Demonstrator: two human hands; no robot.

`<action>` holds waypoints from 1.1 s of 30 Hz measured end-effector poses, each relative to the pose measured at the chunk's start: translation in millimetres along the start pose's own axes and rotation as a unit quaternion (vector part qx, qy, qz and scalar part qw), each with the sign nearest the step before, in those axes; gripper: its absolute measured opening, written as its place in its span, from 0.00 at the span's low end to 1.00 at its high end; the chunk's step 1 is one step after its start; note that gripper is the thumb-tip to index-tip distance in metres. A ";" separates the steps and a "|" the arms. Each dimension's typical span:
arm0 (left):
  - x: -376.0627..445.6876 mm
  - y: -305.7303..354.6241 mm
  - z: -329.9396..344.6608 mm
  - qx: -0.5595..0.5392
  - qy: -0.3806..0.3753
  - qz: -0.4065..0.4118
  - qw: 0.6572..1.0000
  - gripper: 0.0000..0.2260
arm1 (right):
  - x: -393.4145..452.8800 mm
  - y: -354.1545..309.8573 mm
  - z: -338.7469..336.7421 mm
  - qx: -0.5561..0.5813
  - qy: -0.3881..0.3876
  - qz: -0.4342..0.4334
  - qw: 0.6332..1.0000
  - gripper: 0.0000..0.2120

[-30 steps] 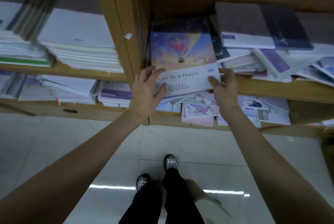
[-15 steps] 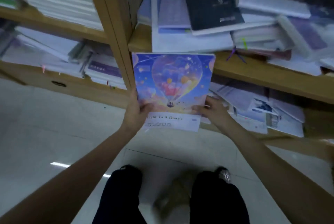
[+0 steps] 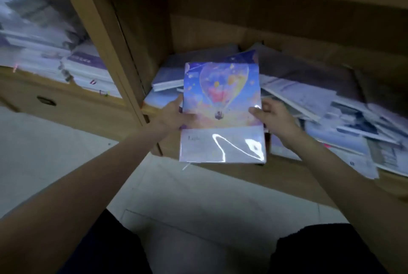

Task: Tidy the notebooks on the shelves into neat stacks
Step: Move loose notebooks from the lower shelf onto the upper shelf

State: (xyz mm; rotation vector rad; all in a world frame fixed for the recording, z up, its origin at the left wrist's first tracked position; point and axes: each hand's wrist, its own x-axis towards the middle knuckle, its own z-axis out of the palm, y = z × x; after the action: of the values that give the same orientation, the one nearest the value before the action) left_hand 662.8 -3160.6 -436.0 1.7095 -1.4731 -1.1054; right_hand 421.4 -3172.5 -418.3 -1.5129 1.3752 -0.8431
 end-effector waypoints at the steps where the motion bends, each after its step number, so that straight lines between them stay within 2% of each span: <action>1: 3.1 -4.1 6.2 -0.015 -0.004 -0.006 1.000 0.24 | 0.3 1.6 -4.3 -0.002 0.013 -0.006 1.000 0.04; 3: 4.8 -5.0 19.7 -0.056 -0.008 -0.017 0.998 0.19 | -3.7 1.4 -13.6 0.011 0.026 -0.011 1.000 0.03; 5: -0.5 -4.2 27.9 -0.085 -0.002 -0.008 0.996 0.16 | -19.9 -0.9 -20.7 0.046 -0.009 -0.018 0.999 0.11; 7: -12.2 -5.3 32.6 -0.101 -0.005 -0.006 0.995 0.17 | -40.9 -2.7 -22.6 0.081 -0.082 -0.034 0.993 0.23; 9: -32.6 -9.3 39.5 -0.095 -0.050 -0.030 0.994 0.18 | -68.8 0.2 -25.6 0.088 -0.154 -0.013 0.984 0.32; 11: -50.9 -8.8 46.1 -0.039 -0.095 -0.038 0.994 0.18 | -86.7 0.3 -32.8 0.059 -0.164 0.003 0.985 0.37; 13: -67.2 -4.2 49.1 -0.015 -0.111 -0.050 0.993 0.21 | -100.7 -0.2 -41.0 0.056 -0.142 0.042 0.987 0.36; 16: -83.3 15.6 49.5 -0.009 -0.101 -0.012 0.995 0.25 | -118.0 -9.5 -60.2 0.108 -0.109 0.066 0.986 0.31; 20: -106.0 49.0 38.5 -0.098 -0.077 0.048 0.991 0.17 | -137.4 -23.1 -81.8 0.164 -0.061 0.039 0.984 0.31; 23: -115.0 54.0 28.7 -0.106 -0.042 0.064 0.991 0.17 | -132.5 -29.1 -75.8 0.241 -0.008 0.049 0.969 0.29; 27: -106.2 43.3 14.3 -0.095 -0.041 0.035 0.994 0.16 | -112.0 -29.2 -55.6 0.278 0.047 0.059 0.958 0.29; 33: -61.3 19.6 -7.8 -0.127 0.050 0.003 0.991 0.12 | -54.9 -49.2 -26.6 0.270 0.081 0.042 0.959 0.22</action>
State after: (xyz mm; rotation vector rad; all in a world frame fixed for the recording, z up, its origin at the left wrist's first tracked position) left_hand 658.9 -3104.6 -403.4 1.5576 -1.2184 -1.1336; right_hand 407.2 -3123.8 -358.5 -0.9741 1.1833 -1.1930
